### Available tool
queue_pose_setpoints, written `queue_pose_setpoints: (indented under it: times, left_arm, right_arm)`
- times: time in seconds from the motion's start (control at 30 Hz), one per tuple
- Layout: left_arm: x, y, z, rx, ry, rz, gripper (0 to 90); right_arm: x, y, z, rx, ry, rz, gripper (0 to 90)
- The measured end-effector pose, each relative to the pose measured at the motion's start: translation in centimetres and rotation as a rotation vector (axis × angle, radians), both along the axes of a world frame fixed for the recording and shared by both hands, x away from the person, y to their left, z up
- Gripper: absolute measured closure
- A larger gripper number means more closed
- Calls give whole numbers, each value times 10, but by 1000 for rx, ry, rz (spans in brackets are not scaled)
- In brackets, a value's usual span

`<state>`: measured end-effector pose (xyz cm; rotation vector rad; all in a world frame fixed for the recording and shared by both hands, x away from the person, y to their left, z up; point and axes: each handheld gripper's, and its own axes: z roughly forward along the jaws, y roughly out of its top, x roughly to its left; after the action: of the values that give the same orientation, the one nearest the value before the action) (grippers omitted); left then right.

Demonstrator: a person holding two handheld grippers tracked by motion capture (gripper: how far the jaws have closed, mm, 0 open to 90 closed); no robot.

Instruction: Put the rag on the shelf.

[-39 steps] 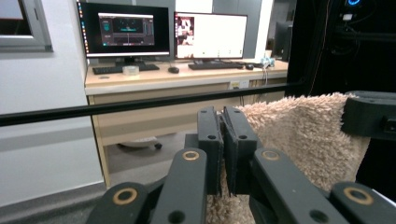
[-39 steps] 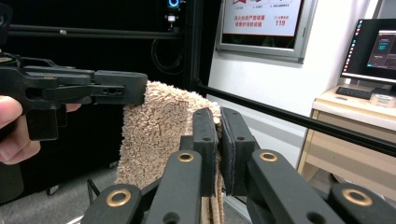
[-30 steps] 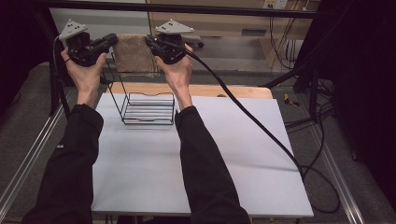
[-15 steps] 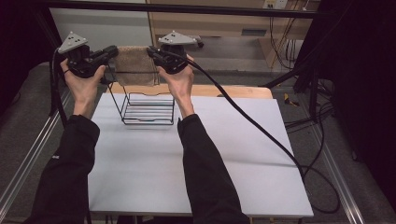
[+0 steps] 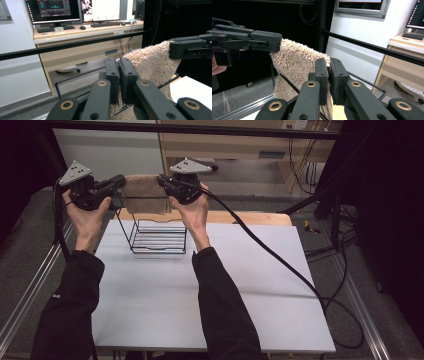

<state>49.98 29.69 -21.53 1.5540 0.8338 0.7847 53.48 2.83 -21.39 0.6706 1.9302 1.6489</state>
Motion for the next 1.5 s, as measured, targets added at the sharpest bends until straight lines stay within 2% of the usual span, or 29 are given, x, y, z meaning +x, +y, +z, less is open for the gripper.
queue_pose_setpoints:
  times: [0.3,0.6,0.83,1.0,1.27,1.33,1.5]
  left_arm:
    - [-6,1,-2,14,17,-11,859]
    - [-9,0,-11,31,38,-10,857]
    - [-16,0,-14,66,38,-8,854]
    - [-21,0,-19,63,75,-21,843]
    - [-27,1,-22,87,128,-16,817]
    - [-28,2,-19,80,137,-18,796]
    - [-27,5,-4,24,120,-28,778]
  right_arm:
    - [-6,0,-1,-23,1,10,855]
    - [-9,-1,-9,-58,13,14,853]
    - [-14,0,-11,-84,1,31,852]
    - [-18,-1,-15,-103,12,47,850]
    - [-23,3,-21,-149,21,55,850]
    - [-23,3,-23,-157,18,55,850]
    - [-23,4,-24,-164,20,57,850]
